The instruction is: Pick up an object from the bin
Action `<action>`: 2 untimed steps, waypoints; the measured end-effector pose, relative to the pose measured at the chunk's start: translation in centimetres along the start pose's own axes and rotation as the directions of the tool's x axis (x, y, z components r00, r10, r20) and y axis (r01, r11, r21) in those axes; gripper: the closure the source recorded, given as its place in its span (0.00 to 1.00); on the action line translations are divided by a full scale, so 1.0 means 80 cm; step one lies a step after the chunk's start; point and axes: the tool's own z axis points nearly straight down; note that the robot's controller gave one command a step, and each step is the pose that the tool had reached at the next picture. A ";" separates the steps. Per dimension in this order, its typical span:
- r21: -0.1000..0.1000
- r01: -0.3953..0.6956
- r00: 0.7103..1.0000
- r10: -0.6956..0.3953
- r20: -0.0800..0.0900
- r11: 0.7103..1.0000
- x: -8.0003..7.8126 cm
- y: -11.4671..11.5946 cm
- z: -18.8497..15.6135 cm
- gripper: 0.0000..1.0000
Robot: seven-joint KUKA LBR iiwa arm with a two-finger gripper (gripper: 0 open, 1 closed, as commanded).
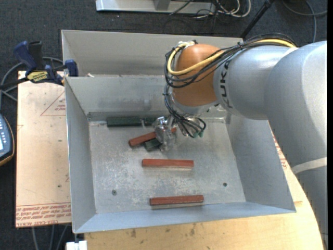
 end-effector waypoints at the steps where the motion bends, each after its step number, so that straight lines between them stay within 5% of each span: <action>1: 0.002 0.110 0.994 -0.110 0.000 0.994 0.098 -0.067 0.003 1.00; 2: -0.001 0.115 0.993 -0.115 -0.005 0.993 0.098 -0.063 0.007 0.00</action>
Offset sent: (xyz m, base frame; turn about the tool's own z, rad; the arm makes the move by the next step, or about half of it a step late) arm -0.0614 -0.0721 -0.0070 -0.1181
